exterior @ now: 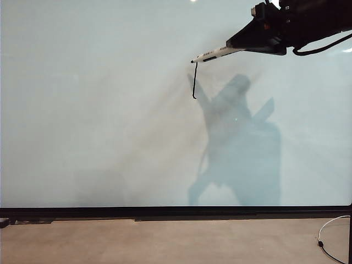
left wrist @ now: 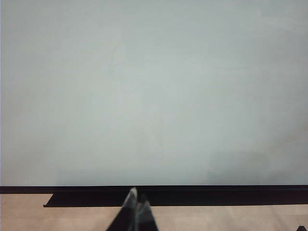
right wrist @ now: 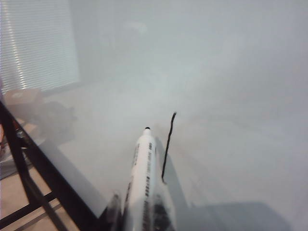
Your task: Pick up the pen on the shelf to the right of the whiteboard and draw a rectangle.
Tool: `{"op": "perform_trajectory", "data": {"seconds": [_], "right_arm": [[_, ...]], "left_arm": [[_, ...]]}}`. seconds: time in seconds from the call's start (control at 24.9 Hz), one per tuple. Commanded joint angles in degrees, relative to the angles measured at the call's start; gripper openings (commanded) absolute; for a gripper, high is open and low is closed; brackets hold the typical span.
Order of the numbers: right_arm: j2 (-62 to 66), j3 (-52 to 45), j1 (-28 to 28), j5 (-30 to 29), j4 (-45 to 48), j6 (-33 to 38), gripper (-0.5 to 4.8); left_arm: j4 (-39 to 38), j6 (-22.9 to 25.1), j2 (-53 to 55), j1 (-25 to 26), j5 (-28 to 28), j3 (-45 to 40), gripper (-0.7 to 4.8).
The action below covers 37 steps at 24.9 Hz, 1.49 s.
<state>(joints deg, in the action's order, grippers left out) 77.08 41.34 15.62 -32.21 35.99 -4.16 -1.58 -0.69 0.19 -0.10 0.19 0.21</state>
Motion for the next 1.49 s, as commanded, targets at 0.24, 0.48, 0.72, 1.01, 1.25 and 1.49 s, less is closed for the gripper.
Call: {"op": "perform_trajectory", "data": {"seconds": [0.24, 0.48, 0.72, 1.01, 1.25, 1.49], "right_arm": [[-0.2, 0.2, -0.2, 1.7, 2.8, -0.2, -0.05], [-0.2, 0.2, -0.3, 2.3, 2.9, -0.3, -0.05], [0.1, 0.3, -0.9, 2.3, 2.9, -0.3, -0.05], [1.8, 1.0, -0.9, 1.4, 3.6, -0.3, -0.05], [1.7, 1.0, -0.9, 2.0, 4.4, -0.3, -0.05], [1.7, 1.0, -1.6, 2.6, 4.1, -0.3, -0.05]], "left_arm": [[0.4, 0.2, 0.0, 0.0, 0.0, 0.2, -0.04], [0.4, 0.2, 0.0, 0.0, 0.0, 0.2, -0.04], [0.4, 0.2, 0.0, 0.0, 0.0, 0.2, -0.04], [0.3, 0.2, 0.0, 0.0, 0.0, 0.2, -0.05], [0.4, 0.2, 0.0, 0.0, 0.0, 0.2, -0.04], [0.4, 0.2, 0.0, 0.0, 0.0, 0.2, -0.04]]}}
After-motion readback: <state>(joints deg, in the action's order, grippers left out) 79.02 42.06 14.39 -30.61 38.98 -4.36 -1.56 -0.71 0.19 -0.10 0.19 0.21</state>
